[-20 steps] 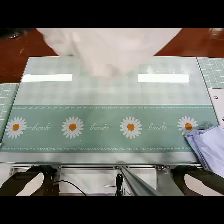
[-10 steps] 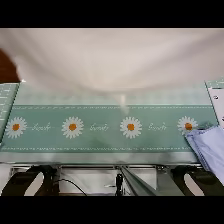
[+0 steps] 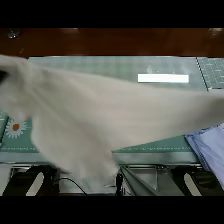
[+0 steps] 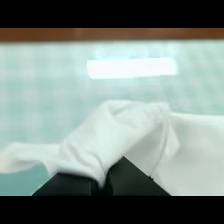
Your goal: Fold the shirts.
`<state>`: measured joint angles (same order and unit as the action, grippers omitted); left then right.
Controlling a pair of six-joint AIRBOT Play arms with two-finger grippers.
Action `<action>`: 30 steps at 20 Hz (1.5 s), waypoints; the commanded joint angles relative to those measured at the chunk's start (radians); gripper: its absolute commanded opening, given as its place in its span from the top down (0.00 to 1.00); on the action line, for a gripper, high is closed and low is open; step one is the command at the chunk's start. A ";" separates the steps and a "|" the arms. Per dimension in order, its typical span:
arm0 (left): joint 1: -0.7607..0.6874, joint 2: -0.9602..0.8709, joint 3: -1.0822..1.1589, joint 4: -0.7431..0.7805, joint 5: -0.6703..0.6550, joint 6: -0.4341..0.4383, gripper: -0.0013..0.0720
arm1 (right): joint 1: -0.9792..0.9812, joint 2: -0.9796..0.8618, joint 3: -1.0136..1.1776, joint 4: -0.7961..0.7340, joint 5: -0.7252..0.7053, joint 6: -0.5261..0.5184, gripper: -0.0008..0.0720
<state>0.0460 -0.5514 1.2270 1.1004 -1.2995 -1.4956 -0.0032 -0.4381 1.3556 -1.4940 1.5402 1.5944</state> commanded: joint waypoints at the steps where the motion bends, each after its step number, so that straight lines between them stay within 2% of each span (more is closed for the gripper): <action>1: -0.018 -0.068 -0.327 -0.127 0.195 0.048 0.95 | 0.000 0.004 -0.373 -0.013 -0.117 0.034 0.96; 2: -0.025 -0.122 -0.369 -0.136 0.254 0.050 0.95 | 0.000 -0.018 -0.460 -0.034 -0.195 0.064 0.96; 5: -0.090 -0.319 -0.383 -0.238 0.417 0.171 0.95 | -0.052 -0.179 -0.591 -0.050 -0.439 0.098 0.96; 7: -0.122 -0.444 -0.379 -0.249 0.530 0.142 0.95 | -0.132 -0.332 -0.589 -0.022 -0.540 0.099 0.96; 9: -0.140 -0.557 -0.369 -0.292 0.523 0.116 0.95 | -0.215 -0.473 -0.589 0.046 -0.606 0.086 0.96; 13: -0.223 -0.672 -0.369 -0.316 0.506 0.126 0.94 | -0.276 -0.684 -0.589 0.244 -0.602 -0.035 0.95; 14: -0.229 -0.680 -0.369 -0.316 0.507 0.126 0.90 | -0.276 -0.714 -0.587 0.277 -0.604 -0.047 0.92; 15: -0.223 -0.679 -0.365 -0.312 0.499 0.126 0.33 | -0.276 -0.739 -0.573 0.292 -0.593 -0.048 0.55; 16: -0.202 -0.679 -0.347 -0.297 0.454 0.127 0.02 | -0.277 -0.757 -0.541 0.292 -0.556 -0.064 0.12; 18: -0.122 -0.677 -0.278 -0.229 0.301 0.130 0.02 | -0.295 -0.769 -0.435 0.265 -0.444 -0.131 0.13; 20: -0.002 -0.655 -0.214 -0.153 0.128 0.133 0.02 | -0.366 -0.746 -0.332 0.198 -0.368 -0.141 0.13; 22: 0.128 -0.595 -0.232 -0.094 0.039 0.132 0.02 | -0.482 -0.694 -0.326 0.185 -0.378 -0.123 0.14; 25: 0.267 -0.485 -0.442 -0.102 0.042 0.069 0.02 | -0.600 -0.615 -0.507 0.307 -0.459 -0.130 0.14; 26: 0.283 -0.462 -0.540 -0.151 0.043 0.072 0.02 | -0.606 -0.596 -0.593 0.352 -0.485 -0.148 0.14; 28: 0.277 -0.452 -0.700 -0.301 0.054 0.190 0.02 | -0.591 -0.575 -0.738 0.486 -0.522 -0.212 0.14; 30: 0.257 -0.459 -0.816 -0.413 0.122 0.237 0.02 | -0.552 -0.570 -0.830 0.627 -0.566 -0.266 0.14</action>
<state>0.2897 -1.0286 0.5808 0.8410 -1.2156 -1.3338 -0.5648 -1.0328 0.6662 -1.0584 1.0378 1.4040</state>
